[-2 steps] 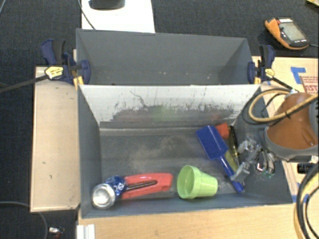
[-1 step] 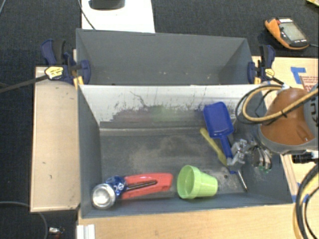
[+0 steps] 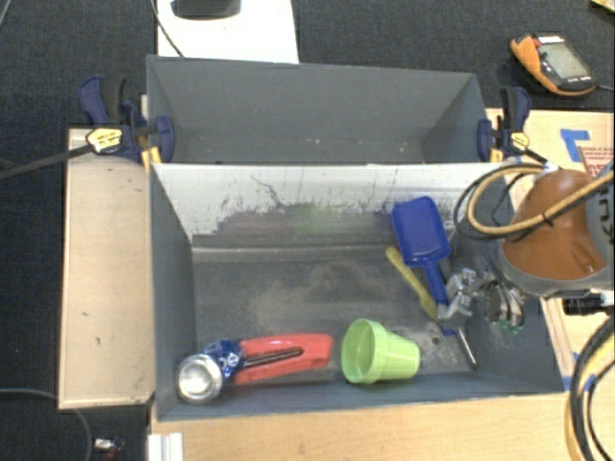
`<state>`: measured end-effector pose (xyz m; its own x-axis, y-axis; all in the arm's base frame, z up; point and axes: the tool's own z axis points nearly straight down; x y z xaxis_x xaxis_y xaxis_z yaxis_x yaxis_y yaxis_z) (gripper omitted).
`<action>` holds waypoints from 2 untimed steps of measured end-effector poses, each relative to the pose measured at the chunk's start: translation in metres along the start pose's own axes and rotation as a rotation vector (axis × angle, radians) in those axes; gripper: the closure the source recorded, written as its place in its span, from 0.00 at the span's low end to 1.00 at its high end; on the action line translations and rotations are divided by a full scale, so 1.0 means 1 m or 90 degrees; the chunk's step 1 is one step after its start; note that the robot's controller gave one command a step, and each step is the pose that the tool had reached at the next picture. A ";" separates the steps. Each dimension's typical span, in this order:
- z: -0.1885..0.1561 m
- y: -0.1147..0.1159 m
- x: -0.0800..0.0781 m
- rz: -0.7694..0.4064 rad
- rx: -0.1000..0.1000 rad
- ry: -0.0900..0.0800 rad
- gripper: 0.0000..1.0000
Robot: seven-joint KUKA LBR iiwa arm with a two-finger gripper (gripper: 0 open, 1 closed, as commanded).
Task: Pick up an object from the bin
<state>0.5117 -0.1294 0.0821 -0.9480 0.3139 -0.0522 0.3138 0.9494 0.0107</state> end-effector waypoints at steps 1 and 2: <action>-0.002 0.000 0.004 -0.003 0.001 0.009 1.00; -0.049 -0.001 0.003 -0.003 0.002 0.012 1.00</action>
Offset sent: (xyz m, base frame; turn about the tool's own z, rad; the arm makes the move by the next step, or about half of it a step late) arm 0.0002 0.0005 0.1037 -0.0017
